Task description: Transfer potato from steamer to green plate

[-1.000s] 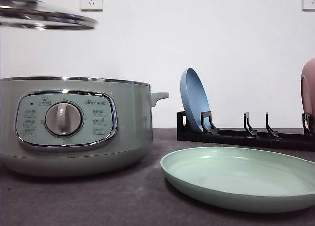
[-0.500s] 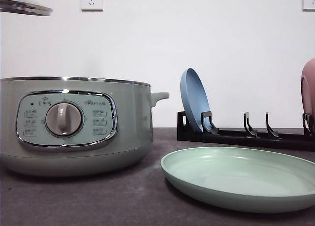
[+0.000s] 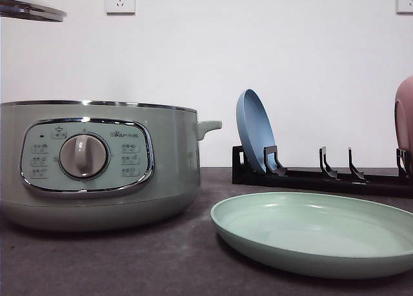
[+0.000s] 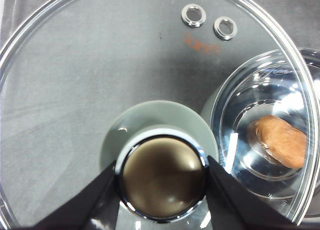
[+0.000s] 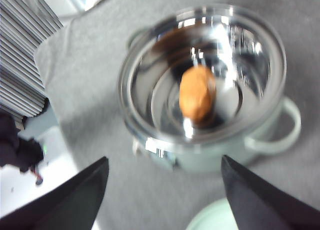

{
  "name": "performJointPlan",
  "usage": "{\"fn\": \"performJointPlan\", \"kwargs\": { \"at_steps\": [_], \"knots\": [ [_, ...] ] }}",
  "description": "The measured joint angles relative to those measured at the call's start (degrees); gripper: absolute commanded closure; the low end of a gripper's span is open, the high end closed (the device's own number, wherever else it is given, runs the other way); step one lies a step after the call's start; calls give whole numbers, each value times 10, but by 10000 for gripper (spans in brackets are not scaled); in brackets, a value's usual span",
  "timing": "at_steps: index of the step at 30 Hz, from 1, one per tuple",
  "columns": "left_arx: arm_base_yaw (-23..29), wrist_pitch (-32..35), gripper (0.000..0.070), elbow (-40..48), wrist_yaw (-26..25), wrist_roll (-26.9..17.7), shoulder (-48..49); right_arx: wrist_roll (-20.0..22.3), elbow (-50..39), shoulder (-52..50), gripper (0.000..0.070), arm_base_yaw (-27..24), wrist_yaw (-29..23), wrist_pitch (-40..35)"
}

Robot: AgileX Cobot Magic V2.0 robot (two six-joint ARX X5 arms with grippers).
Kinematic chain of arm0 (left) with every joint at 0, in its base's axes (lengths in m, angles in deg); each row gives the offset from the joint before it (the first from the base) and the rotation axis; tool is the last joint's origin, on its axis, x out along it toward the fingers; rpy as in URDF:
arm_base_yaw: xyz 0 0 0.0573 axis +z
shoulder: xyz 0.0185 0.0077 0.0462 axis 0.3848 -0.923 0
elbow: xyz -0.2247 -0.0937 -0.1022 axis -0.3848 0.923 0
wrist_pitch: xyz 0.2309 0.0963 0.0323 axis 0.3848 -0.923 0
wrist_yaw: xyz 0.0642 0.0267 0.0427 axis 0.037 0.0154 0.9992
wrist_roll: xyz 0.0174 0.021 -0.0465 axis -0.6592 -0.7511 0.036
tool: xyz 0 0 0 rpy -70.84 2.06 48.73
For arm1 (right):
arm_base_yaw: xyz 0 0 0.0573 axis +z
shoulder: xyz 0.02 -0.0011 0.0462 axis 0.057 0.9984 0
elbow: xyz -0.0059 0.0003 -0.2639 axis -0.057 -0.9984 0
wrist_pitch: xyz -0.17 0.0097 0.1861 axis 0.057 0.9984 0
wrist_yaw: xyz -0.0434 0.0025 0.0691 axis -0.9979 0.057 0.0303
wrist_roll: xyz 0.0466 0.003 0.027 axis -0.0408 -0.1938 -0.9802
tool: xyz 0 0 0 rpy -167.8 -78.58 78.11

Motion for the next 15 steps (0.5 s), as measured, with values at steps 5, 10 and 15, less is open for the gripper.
{"fn": "performJointPlan", "kwargs": {
  "at_steps": [5, 10, 15],
  "knots": [
    [0, 0, 699, 0, 0, 0, 0, 0, 102, 86, 227, 22, -1, 15],
    [0, 0, 699, 0, 0, 0, 0, 4, 185, 179, 224, 47, -19, 31],
    [0, 0, 699, 0, 0, 0, 0, 10, 236, 258, 221, 68, -58, 32]
  ]
}}
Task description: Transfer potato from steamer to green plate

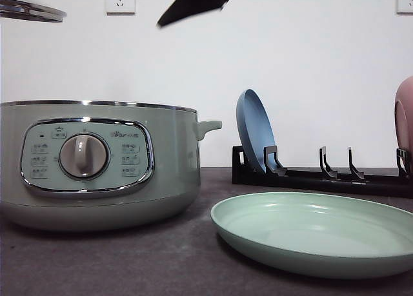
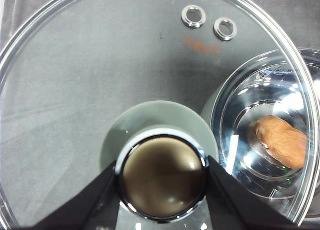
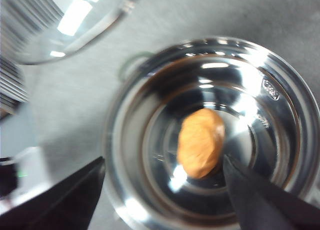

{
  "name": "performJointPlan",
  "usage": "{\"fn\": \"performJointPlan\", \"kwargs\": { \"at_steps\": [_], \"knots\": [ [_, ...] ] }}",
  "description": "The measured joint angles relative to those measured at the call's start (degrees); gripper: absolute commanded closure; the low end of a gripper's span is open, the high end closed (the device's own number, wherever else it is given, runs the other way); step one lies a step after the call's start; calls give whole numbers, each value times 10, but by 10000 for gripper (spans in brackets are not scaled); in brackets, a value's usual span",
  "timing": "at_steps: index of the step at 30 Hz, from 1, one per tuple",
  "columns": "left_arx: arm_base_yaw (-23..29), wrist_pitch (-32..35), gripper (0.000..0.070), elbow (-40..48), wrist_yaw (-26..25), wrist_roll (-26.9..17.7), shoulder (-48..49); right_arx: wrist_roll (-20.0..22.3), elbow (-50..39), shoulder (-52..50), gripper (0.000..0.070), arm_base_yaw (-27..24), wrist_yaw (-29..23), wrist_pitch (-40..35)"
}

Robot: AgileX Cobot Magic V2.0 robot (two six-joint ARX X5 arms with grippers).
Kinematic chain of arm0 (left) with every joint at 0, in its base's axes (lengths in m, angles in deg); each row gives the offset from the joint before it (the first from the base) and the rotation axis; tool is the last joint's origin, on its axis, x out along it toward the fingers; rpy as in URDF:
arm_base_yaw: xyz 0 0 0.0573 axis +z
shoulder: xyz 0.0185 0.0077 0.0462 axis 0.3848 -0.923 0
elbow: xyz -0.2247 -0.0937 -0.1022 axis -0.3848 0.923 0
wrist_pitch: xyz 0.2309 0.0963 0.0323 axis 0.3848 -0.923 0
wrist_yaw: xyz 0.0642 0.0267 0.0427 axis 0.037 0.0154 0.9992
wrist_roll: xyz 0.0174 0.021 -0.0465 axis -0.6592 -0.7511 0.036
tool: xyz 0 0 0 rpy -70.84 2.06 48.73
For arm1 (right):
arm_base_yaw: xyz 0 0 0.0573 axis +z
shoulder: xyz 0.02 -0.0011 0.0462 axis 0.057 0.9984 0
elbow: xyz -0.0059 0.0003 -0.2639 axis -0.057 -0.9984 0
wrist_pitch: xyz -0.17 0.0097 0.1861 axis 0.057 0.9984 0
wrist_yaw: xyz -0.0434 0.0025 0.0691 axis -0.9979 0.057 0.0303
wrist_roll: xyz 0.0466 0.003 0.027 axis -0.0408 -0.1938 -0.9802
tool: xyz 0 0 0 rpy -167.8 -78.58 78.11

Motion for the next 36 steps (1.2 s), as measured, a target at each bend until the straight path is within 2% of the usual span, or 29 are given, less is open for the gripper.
{"fn": "performJointPlan", "kwargs": {
  "at_steps": [5, 17, 36],
  "knots": [
    [0, 0, 699, 0, 0, 0, 0, 11, 29, 64, 220, 20, -52, -9],
    [0, 0, 699, 0, 0, 0, 0, 20, 30, 142, 220, 55, -118, -57],
    [0, 0, 699, 0, 0, 0, 0, 23, 30, 206, 220, 58, -135, -69]
  ]
}}
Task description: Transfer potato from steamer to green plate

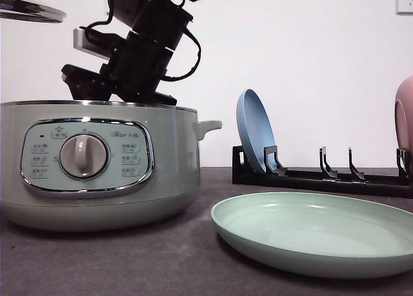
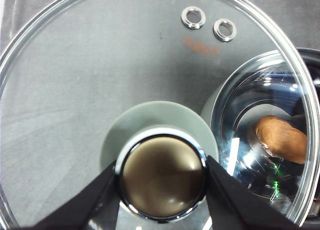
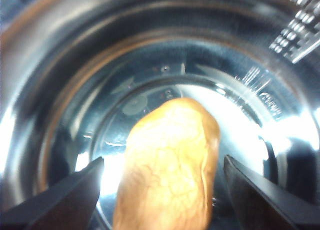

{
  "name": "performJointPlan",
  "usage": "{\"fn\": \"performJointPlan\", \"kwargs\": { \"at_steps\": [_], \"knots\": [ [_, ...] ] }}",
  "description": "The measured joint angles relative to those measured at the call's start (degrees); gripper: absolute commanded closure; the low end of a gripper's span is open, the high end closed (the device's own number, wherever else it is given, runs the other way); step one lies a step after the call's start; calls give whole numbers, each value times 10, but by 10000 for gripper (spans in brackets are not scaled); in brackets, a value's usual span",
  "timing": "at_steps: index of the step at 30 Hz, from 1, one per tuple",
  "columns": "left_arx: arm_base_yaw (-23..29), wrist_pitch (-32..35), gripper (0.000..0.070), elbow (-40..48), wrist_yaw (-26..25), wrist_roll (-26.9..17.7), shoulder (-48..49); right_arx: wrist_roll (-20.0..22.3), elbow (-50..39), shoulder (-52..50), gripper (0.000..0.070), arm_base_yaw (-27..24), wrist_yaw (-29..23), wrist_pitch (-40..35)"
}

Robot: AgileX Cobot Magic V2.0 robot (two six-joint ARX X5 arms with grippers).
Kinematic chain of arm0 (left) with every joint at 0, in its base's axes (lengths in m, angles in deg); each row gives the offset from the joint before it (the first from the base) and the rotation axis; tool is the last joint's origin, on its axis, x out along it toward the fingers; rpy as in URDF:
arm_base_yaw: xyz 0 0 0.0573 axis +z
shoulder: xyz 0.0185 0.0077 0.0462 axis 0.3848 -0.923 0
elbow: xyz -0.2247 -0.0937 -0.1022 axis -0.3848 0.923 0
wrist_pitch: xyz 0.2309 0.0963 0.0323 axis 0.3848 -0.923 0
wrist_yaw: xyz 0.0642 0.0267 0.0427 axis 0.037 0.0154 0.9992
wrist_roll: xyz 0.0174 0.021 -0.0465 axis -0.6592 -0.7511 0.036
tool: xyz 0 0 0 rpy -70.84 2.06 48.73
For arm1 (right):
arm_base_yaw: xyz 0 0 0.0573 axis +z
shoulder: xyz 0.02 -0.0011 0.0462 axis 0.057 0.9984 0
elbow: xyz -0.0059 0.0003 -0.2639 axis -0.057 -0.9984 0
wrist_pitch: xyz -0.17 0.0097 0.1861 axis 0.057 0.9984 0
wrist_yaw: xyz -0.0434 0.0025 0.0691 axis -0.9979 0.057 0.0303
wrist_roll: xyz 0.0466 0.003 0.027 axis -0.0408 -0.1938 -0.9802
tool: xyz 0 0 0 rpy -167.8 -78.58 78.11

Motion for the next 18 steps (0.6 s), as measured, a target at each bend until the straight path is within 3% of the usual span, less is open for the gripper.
{"fn": "performJointPlan", "kwargs": {
  "at_steps": [7, 12, 18],
  "knots": [
    [0, 0, 699, 0, 0, 0, 0, 0, 0, 10, 229, 0, 0, 0],
    [0, 0, 699, 0, 0, 0, 0, 0, 0, 10, 427, 0, 1, 1],
    [0, 0, 699, 0, 0, 0, 0, 0, 0, 10, 469, 0, 8, 1]
  ]
}}
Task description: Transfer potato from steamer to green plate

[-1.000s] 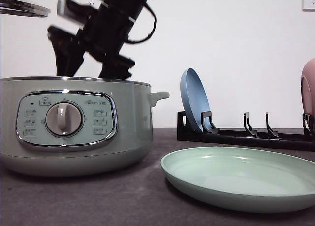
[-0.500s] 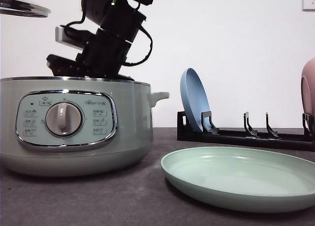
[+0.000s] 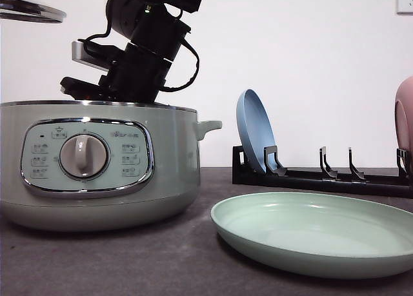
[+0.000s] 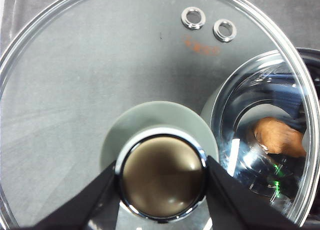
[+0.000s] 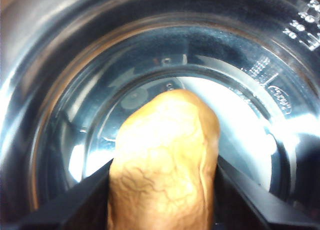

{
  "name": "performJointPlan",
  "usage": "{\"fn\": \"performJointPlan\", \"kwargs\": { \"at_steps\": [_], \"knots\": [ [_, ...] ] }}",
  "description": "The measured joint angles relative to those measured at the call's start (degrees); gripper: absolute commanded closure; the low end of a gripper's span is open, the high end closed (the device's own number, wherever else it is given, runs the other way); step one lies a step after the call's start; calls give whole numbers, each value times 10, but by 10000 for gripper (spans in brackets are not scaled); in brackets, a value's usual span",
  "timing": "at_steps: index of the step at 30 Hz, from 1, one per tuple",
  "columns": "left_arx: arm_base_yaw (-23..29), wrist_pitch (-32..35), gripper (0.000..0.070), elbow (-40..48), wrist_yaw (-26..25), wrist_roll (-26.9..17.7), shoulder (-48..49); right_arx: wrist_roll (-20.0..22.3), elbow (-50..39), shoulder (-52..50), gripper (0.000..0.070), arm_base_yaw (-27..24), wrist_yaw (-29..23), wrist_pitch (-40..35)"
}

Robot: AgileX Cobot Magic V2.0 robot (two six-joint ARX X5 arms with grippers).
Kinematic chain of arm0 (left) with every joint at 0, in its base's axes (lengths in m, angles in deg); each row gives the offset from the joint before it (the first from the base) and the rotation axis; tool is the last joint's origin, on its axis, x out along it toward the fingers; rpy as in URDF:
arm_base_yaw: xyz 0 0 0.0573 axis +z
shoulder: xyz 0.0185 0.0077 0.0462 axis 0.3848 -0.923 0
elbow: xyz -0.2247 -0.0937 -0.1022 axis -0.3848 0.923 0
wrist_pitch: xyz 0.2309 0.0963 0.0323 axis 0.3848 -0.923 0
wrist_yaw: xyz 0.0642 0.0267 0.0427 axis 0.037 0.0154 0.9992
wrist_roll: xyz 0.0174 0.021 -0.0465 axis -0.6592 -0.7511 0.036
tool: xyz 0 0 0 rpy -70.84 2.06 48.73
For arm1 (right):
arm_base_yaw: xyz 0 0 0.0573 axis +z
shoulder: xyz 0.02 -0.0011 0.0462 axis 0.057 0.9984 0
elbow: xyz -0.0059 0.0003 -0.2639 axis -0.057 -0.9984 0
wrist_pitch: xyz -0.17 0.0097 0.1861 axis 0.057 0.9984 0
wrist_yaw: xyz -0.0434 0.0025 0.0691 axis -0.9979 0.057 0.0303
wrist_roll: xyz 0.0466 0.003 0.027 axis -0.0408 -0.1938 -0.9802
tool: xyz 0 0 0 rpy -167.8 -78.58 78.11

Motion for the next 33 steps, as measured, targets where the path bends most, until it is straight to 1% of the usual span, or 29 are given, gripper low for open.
{"fn": "performJointPlan", "kwargs": {
  "at_steps": [3, 8, 14, 20, 24, 26, 29, 33],
  "knots": [
    [0, 0, 699, 0, 0, 0, 0, 0, 2, -1, 498, -1, 5, 6],
    [0, 0, 699, 0, 0, 0, 0, 0, 10, -23, 501, -5, 6, 21],
    [0, 0, 699, 0, 0, 0, 0, 0, 30, -111, 501, -15, 6, 38],
    [0, 0, 699, 0, 0, 0, 0, 0, 33, -193, 500, -37, 6, 104],
    [0, 0, 699, 0, -10, 0, 0, 0, 30, -237, 500, -60, 6, 154],
    [0, 0, 699, 0, -21, 0, 0, 0, 19, -264, 500, -72, 6, 171],
    [-4, 0, 699, 0, -33, 0, 0, 0, -16, -312, 500, -92, 6, 176],
    [-16, 0, 699, 0, -35, 0, 0, 0, -110, -383, 500, -119, 6, 152]
  ]
}}
